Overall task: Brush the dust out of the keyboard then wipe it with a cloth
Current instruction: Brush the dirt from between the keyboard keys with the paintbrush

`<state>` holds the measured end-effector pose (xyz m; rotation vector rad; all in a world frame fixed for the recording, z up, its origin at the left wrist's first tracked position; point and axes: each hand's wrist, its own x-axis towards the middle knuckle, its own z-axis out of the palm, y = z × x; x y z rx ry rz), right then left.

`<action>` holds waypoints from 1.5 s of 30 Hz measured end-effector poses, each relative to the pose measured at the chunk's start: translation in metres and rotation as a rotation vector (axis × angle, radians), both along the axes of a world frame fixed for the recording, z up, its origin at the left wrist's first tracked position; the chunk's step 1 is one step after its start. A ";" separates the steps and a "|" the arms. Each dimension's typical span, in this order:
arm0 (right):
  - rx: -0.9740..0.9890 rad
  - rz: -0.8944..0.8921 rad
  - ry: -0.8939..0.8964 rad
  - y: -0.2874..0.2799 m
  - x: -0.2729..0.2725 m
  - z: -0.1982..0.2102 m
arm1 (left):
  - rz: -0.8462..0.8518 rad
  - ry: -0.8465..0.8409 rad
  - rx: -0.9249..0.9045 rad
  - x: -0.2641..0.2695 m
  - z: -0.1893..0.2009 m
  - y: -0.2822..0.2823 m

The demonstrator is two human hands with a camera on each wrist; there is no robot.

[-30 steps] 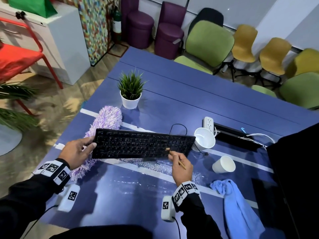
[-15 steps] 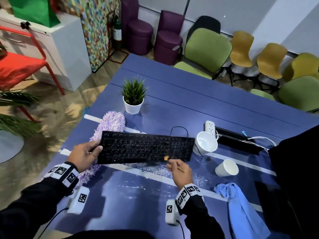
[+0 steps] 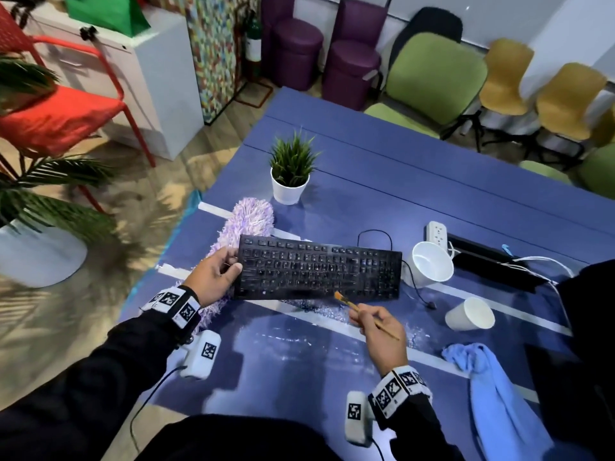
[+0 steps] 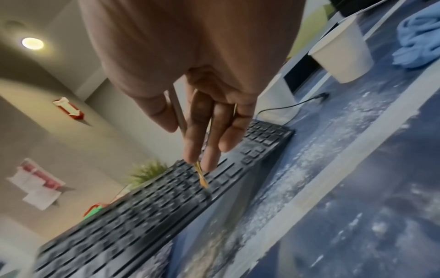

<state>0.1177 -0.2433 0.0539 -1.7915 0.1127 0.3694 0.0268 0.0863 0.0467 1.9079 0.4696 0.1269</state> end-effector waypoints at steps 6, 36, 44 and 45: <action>-0.164 -0.020 -0.186 0.019 -0.002 0.015 | -0.019 -0.042 -0.023 -0.003 -0.006 -0.003; -0.326 0.072 -0.242 0.038 -0.008 0.013 | 0.008 -0.122 0.177 -0.018 0.002 -0.020; -0.419 0.074 -0.221 0.039 -0.005 0.013 | 0.019 -0.130 0.166 -0.017 0.000 -0.019; -0.442 0.121 -0.174 0.038 -0.005 0.010 | 0.019 -0.133 0.162 -0.017 0.001 -0.019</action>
